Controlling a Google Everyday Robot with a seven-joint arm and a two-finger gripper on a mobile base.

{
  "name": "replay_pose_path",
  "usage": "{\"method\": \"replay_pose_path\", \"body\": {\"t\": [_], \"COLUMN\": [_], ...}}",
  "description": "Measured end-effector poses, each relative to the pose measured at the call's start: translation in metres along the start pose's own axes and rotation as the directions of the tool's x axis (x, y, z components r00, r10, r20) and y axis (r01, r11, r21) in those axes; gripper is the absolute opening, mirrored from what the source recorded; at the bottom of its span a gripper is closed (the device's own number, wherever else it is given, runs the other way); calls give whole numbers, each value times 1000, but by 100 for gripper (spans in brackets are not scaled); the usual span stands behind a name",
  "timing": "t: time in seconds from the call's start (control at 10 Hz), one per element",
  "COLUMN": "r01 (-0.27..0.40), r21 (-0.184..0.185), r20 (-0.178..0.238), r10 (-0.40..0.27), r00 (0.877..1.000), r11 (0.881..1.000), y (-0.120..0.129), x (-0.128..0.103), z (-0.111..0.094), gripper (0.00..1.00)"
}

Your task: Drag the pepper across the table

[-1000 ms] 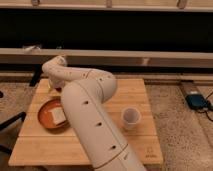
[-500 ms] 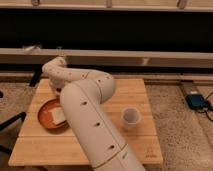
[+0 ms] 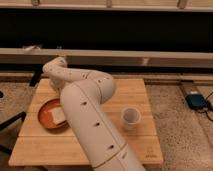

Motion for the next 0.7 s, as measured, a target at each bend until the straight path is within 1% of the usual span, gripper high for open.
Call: {"method": "replay_pose_path", "body": {"t": [0.4,0.7], "r01": [8,18], "r21": [-8,-13], "r20": [2,-1], "r10": [-8,-18], "r00": [1000,1000], "r11": [1000,1000], "y": [2,5], "x": [-4,-9], "z": [-2,-9], "gripper": [0,0]}}
